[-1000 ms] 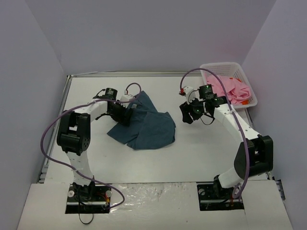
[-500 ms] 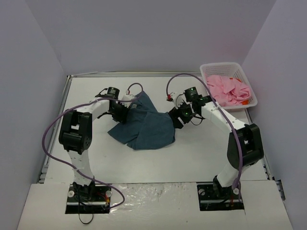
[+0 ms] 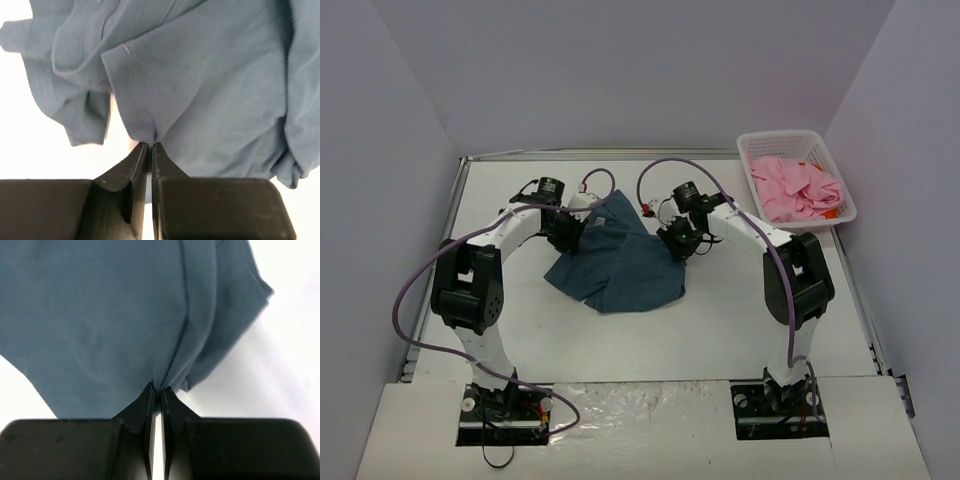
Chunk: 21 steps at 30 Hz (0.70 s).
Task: Fold and stack the t-shirts
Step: Flatten out the tshirt
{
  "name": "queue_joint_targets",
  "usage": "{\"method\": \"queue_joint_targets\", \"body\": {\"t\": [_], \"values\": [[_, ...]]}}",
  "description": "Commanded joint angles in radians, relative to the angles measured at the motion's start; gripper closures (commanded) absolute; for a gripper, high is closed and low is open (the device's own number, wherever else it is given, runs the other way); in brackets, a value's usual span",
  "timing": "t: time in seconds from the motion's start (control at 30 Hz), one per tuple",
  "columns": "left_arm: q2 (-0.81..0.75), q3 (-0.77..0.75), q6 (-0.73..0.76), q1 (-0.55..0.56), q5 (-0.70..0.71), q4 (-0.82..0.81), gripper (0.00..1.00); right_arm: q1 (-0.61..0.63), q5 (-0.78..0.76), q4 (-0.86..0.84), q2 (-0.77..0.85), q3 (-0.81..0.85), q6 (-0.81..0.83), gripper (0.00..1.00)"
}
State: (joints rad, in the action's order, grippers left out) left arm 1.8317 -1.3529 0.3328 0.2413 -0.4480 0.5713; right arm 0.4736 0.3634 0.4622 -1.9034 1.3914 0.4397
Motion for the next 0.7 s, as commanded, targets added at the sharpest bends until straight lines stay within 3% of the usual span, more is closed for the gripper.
{"method": "queue_joint_targets", "body": {"t": [0.0,0.2,0.37,0.5,0.67], "values": [[-0.116,-0.023,0.011,-0.014,0.075,0.059,0.98,-0.033,-0.067,0.052,0.148,0.043,0.014,1.0],[-0.225,-0.225,-0.009,-0.17,0.078,0.171,0.98,-0.272,-0.095,0.078,0.231,0.269,0.016,1.0],[-0.285,-0.422,0.005,-0.237,0.088,0.28,0.98,-0.337,-0.086,0.092,0.233,0.386,0.005,1.0],[-0.354,-0.436,0.028,-0.278,0.103,0.302,0.98,-0.34,-0.07,0.092,0.248,0.382,0.014,1.0],[-0.443,-0.349,0.046,-0.278,0.124,0.294,0.98,-0.34,-0.043,0.092,0.262,0.354,0.016,1.0]]}}
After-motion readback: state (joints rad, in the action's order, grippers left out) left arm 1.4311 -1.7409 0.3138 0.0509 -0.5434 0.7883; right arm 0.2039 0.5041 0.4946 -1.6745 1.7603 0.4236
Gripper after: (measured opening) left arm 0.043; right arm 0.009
